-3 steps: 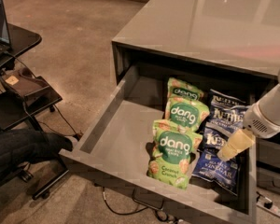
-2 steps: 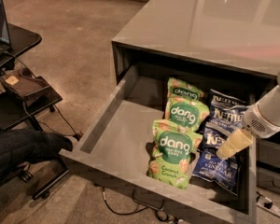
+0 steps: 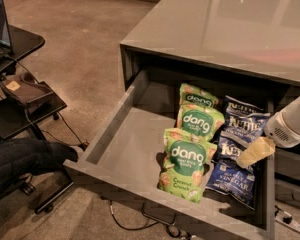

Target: Pick blue chip bag from top drawer and place on counter

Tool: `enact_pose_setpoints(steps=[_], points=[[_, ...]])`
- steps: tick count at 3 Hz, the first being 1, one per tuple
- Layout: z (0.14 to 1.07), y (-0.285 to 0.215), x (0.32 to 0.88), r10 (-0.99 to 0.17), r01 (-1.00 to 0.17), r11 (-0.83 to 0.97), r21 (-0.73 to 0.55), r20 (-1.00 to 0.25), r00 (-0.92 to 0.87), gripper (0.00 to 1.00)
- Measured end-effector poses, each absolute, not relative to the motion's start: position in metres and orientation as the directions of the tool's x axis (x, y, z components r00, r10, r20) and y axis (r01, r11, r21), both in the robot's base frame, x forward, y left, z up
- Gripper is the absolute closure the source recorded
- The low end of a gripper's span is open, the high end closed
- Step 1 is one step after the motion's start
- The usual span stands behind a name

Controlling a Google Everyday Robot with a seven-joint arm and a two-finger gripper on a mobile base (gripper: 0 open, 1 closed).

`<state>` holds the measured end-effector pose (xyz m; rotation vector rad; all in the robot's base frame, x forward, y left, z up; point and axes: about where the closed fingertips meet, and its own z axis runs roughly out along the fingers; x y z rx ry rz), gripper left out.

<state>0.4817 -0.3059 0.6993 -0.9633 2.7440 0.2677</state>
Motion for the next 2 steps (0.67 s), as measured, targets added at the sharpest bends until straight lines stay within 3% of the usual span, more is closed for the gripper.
enact_pose_setpoints(steps=[2], points=[[0.6931, -0.3154, 0.4862, -0.579, -0.617, 0.782, 0.09, -0.264, -0.771, 0.0]])
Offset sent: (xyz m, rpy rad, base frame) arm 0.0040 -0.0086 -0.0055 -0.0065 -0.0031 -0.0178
